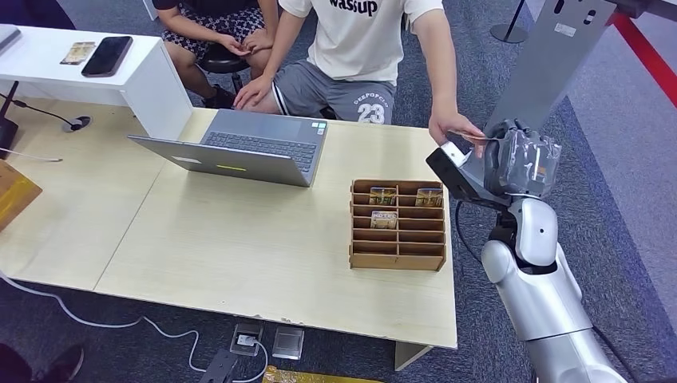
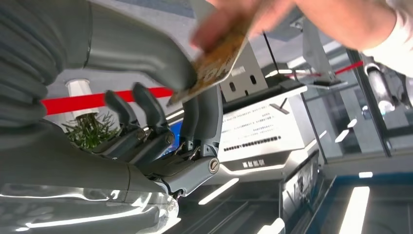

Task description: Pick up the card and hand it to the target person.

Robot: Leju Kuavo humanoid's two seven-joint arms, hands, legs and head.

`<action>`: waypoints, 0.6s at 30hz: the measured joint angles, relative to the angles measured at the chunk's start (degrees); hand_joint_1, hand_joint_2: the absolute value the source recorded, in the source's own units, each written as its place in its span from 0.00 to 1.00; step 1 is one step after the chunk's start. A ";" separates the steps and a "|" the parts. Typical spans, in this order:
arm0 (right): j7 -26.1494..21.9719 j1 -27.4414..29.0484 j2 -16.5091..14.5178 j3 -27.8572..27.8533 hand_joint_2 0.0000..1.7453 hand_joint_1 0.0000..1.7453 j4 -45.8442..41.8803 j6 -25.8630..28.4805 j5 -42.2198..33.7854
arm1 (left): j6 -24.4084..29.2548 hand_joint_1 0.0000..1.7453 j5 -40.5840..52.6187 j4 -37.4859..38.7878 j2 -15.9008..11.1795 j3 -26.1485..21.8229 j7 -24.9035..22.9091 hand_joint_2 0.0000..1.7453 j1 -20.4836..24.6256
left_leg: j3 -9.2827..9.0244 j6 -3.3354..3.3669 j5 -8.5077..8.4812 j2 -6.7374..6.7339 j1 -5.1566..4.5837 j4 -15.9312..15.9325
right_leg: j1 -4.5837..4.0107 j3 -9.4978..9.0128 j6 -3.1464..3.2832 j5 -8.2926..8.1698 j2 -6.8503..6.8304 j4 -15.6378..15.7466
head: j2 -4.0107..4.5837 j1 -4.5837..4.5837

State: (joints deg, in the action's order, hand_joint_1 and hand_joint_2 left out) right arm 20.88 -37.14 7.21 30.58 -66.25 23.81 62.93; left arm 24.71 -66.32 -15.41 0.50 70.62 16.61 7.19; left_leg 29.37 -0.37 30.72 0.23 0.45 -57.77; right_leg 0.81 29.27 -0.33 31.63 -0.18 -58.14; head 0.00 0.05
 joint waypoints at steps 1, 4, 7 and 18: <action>-0.05 -0.04 -0.13 0.11 1.00 0.00 0.42 -0.25 0.05 | 0.00 0.00 -0.01 0.02 0.00 0.00 0.00 0.00 0.00 | 0.02 0.00 0.00 0.00 0.00 0.00 | 0.00 0.02 0.00 0.00 0.00 0.00 | 0.00 -0.01; -0.25 -0.33 -0.61 0.63 1.00 0.00 1.85 -0.96 0.09 | 0.01 0.00 -0.01 0.16 0.00 0.00 0.00 0.00 0.01 | 0.06 0.00 0.00 0.01 0.00 0.00 | 0.00 0.04 0.00 0.00 0.00 -0.01 | 0.00 -0.02; -0.53 -0.62 -1.17 1.14 1.00 0.00 3.03 -1.49 0.09 | 0.01 0.00 -0.02 0.28 0.00 0.00 0.00 0.00 0.01 | 0.08 0.00 0.00 0.01 0.00 0.00 | 0.00 0.07 0.00 0.00 0.00 -0.01 | 0.00 -0.03; -3.07 -0.98 -3.09 2.60 1.00 0.00 6.74 -0.91 -4.68 | 0.03 0.00 -0.22 0.49 0.00 -0.01 0.32 0.00 0.00 | 0.11 0.00 0.00 0.01 0.00 0.00 | 0.00 0.12 0.00 0.00 -0.01 -0.01 | 0.00 -0.01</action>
